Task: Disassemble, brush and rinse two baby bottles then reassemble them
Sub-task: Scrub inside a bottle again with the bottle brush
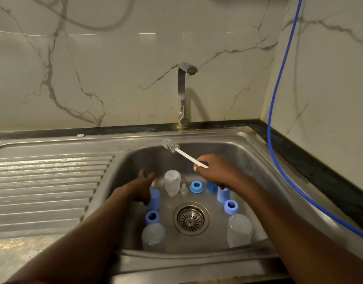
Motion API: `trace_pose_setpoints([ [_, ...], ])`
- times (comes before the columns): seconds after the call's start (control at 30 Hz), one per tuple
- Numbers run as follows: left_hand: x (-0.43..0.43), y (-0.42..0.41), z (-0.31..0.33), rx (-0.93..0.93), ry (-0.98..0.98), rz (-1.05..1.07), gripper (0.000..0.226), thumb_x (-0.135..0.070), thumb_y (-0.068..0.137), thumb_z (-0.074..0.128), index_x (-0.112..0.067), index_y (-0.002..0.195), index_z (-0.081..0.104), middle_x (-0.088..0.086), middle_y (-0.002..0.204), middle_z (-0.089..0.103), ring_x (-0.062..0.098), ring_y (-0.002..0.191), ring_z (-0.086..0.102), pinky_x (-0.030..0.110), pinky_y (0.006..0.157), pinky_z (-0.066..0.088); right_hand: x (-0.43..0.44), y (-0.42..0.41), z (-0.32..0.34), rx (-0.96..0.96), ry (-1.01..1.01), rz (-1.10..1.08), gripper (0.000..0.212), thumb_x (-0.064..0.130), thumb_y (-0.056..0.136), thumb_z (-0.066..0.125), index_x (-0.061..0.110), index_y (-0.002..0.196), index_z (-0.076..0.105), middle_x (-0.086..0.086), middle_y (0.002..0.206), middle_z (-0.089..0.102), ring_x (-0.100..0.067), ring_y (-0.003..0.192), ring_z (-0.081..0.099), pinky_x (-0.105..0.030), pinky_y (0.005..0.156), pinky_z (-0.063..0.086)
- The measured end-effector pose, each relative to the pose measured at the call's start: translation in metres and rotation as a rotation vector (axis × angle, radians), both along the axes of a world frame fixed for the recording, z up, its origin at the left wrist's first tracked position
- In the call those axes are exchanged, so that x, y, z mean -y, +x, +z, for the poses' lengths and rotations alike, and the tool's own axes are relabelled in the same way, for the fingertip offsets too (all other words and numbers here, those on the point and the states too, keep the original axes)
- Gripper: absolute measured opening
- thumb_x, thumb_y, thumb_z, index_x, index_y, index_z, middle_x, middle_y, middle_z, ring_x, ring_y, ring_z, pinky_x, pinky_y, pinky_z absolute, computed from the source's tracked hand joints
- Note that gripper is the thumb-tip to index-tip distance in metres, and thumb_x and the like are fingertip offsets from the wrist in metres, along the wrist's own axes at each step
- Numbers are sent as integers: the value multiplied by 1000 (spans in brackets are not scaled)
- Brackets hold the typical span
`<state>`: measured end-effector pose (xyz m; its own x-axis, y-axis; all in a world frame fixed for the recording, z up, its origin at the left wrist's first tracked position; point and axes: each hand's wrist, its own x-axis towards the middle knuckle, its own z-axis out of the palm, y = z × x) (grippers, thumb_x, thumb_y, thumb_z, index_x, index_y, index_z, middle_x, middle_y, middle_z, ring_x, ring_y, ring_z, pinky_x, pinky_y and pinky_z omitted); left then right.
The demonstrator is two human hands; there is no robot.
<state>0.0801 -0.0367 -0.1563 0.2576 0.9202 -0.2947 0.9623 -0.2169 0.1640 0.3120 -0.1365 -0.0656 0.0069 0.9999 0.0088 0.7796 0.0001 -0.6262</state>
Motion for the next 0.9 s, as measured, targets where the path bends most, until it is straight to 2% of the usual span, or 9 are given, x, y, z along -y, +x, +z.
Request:
trace_pose_setpoints([
  [0.07, 6, 2, 16, 16, 85, -3, 104, -7, 78, 77, -25, 157, 11, 14, 160, 3, 34, 141, 33, 36, 110, 41, 3, 16, 8, 28, -23, -43, 15, 27, 94, 54, 17, 90, 63, -5, 68, 58, -17, 51, 50, -27, 44, 42],
  [0.17, 22, 24, 46, 200, 244, -116, 89, -18, 78, 80, -24, 151, 29, 9, 149, 30, 22, 126, 47, 27, 100, 44, 10, 33, 22, 86, 1, -86, 17, 29, 95, 53, 17, 99, 65, -6, 70, 61, -16, 46, 47, -22, 39, 38],
  [0.23, 43, 54, 65, 369, 174, -264, 80, -24, 76, 83, -25, 145, 40, 1, 134, 50, 12, 109, 53, 23, 91, 43, 13, 38, 29, 105, 49, -109, 17, 31, 94, 53, 21, 98, 66, -6, 72, 63, -16, 47, 50, -22, 38, 40],
  [0.3, 67, 88, 74, 365, 2, -416, 76, -29, 76, 84, -32, 141, 44, -7, 124, 56, 9, 101, 55, 23, 90, 45, 16, 42, 31, 102, 80, -132, 16, 31, 93, 54, 22, 98, 67, -4, 70, 62, -17, 49, 53, -22, 38, 41],
  [0.4, 96, 133, 67, 214, -187, -585, 78, -38, 75, 84, -39, 141, 43, -10, 135, 53, 13, 108, 56, 27, 98, 43, 21, 44, 30, 47, 82, -150, 17, 28, 94, 53, 20, 102, 67, -4, 70, 62, -17, 50, 52, -23, 40, 42],
  [0.5, 111, 155, 56, 177, -215, -656, 80, -34, 78, 82, -35, 146, 40, -4, 145, 46, 20, 125, 51, 29, 99, 39, 23, 40, 30, -30, 68, -136, 17, 27, 96, 54, 19, 106, 65, -7, 75, 63, -15, 52, 50, -22, 41, 41],
  [0.6, 114, 160, 49, 205, -229, -673, 75, -30, 78, 82, -36, 143, 45, 1, 141, 50, 20, 118, 53, 27, 94, 40, 21, 37, 29, -64, 64, -113, 16, 26, 95, 54, 21, 106, 65, -6, 74, 62, -13, 51, 48, -20, 39, 40],
  [0.73, 113, 161, 42, 222, -215, -691, 70, -27, 78, 82, -31, 140, 49, 1, 136, 54, 16, 111, 54, 27, 95, 43, 20, 33, 25, -80, 52, -90, 16, 26, 95, 54, 20, 105, 65, -5, 71, 60, -11, 49, 46, -19, 38, 38],
  [0.9, 109, 158, 40, 259, -162, -663, 66, -28, 81, 79, -30, 139, 49, 0, 132, 58, 18, 111, 58, 37, 99, 49, 17, 32, 18, -95, 42, -89, 15, 25, 95, 55, 21, 106, 65, -4, 68, 60, -10, 45, 45, -18, 37, 38],
])
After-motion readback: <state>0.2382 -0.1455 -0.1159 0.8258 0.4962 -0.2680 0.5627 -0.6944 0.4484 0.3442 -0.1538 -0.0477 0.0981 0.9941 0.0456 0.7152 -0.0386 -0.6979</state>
